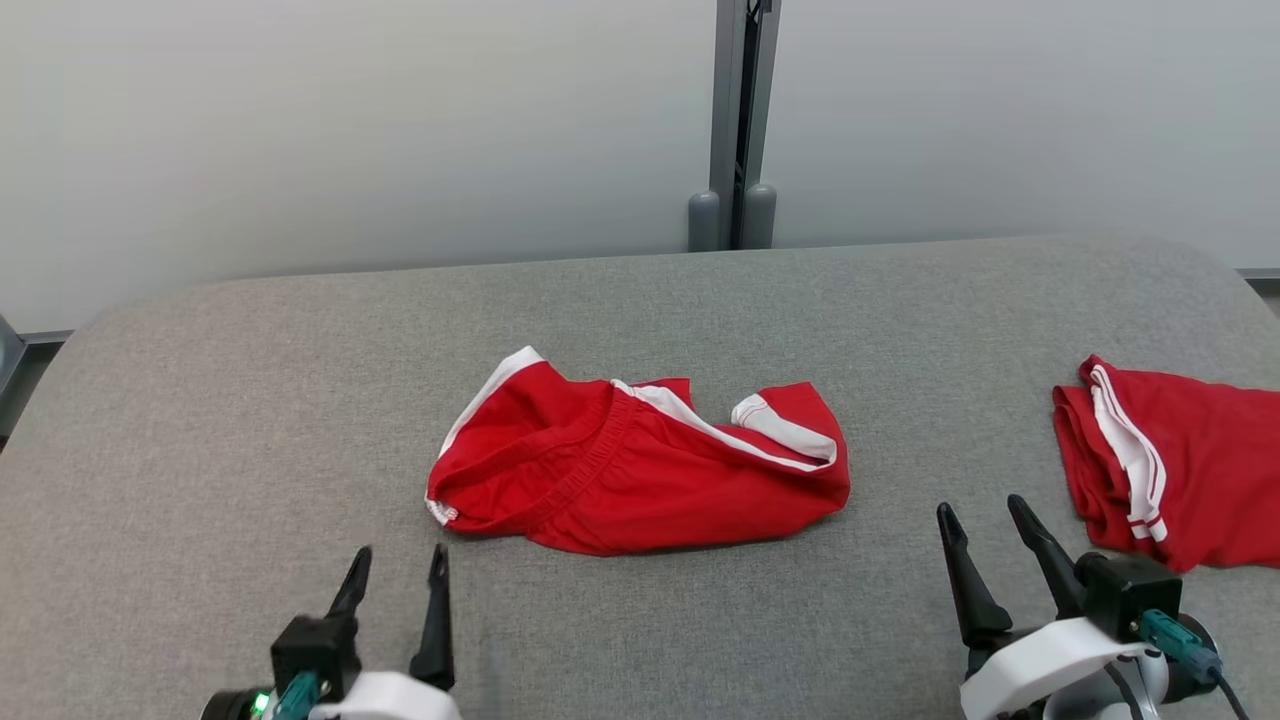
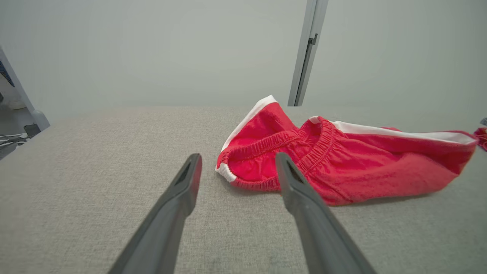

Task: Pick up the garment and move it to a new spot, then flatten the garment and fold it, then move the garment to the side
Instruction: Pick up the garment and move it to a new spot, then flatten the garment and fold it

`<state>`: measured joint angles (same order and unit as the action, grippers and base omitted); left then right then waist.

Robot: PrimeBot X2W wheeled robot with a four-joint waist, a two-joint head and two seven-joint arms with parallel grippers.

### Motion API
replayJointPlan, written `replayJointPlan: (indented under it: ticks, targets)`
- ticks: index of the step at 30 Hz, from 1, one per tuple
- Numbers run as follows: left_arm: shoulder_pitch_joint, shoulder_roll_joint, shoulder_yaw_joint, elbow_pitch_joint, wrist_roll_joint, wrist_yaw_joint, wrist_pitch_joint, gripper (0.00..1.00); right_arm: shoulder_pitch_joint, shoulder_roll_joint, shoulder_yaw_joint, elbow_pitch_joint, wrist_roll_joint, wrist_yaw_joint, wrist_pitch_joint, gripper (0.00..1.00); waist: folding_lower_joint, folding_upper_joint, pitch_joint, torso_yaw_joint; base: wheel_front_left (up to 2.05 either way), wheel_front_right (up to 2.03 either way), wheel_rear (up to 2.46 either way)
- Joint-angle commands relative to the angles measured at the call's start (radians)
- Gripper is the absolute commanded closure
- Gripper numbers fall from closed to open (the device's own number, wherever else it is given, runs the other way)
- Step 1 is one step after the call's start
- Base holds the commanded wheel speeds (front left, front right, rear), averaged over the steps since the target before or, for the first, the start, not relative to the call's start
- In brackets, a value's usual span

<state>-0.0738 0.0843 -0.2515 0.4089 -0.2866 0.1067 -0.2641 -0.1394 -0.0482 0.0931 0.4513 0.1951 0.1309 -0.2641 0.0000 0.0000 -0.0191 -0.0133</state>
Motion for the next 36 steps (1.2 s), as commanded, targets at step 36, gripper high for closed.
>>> replayJointPlan:
  ticks: [36]
  targets:
    - [-0.496, -0.031, -0.148, 0.346, -0.145, -0.178, 0.091, 0.00, -0.072, -0.005, 0.031, -0.030, 0.043, 0.000, 0.000, 0.00, 0.0000, 0.0000, 0.200, -0.177, 0.00, 0.00, 0.00]
